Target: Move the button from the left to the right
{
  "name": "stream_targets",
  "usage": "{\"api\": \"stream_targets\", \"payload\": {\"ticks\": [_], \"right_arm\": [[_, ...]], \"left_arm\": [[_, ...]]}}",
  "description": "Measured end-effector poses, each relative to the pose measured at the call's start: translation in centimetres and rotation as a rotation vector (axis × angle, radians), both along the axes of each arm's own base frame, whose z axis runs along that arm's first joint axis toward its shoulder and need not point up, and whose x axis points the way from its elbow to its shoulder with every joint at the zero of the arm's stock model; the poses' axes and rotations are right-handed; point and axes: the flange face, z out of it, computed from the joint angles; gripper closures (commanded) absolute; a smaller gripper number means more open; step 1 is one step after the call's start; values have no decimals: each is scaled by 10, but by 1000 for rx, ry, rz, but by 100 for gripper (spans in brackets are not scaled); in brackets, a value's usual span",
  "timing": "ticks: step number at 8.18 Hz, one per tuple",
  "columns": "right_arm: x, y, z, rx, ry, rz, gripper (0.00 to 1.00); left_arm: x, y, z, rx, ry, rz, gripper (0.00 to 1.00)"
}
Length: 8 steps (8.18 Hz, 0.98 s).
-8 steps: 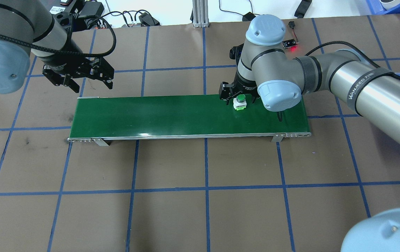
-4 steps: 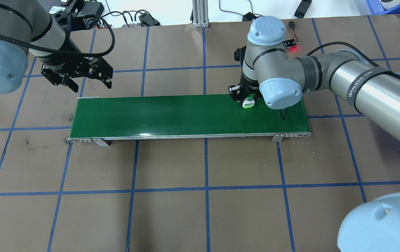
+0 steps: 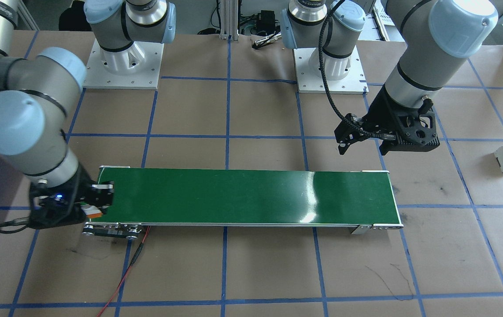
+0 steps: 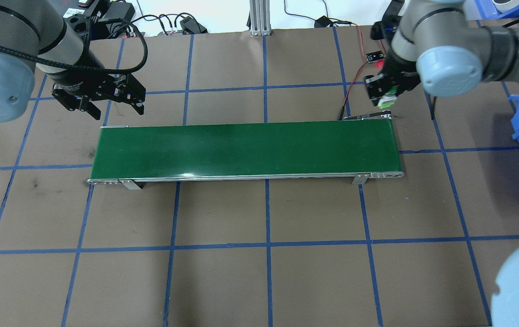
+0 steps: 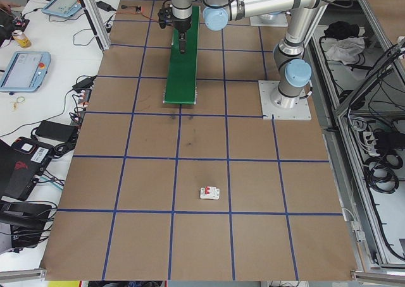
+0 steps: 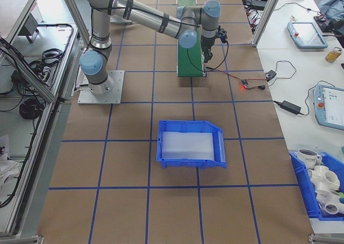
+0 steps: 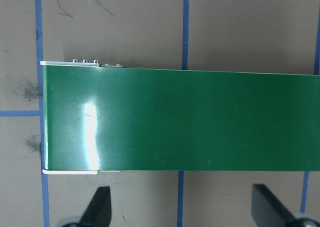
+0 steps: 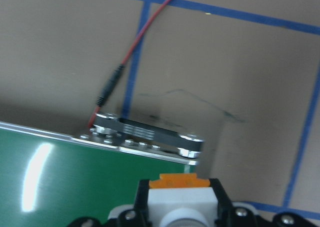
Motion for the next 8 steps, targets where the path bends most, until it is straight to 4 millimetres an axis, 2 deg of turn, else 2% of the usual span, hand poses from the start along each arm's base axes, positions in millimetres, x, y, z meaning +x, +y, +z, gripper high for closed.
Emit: {"api": "stream_targets", "payload": {"ticks": [2,4,6,7,8], "right_arm": [[-117,-2,20,-2,30,135,100],[-224,14,33,-8,67,251,100],[-315,40,39,-12,101,371,100],[-355,52,35,-18,122,425,100],[-396,62,20,-22,136,476,100]], "left_arm": [[0,0,0,-1,0,0,0],[0,1,0,0,-2,-1,0],[0,1,0,0,-4,-1,0],[0,1,0,0,-5,-1,0],[1,1,0,1,-6,-1,0]]}}
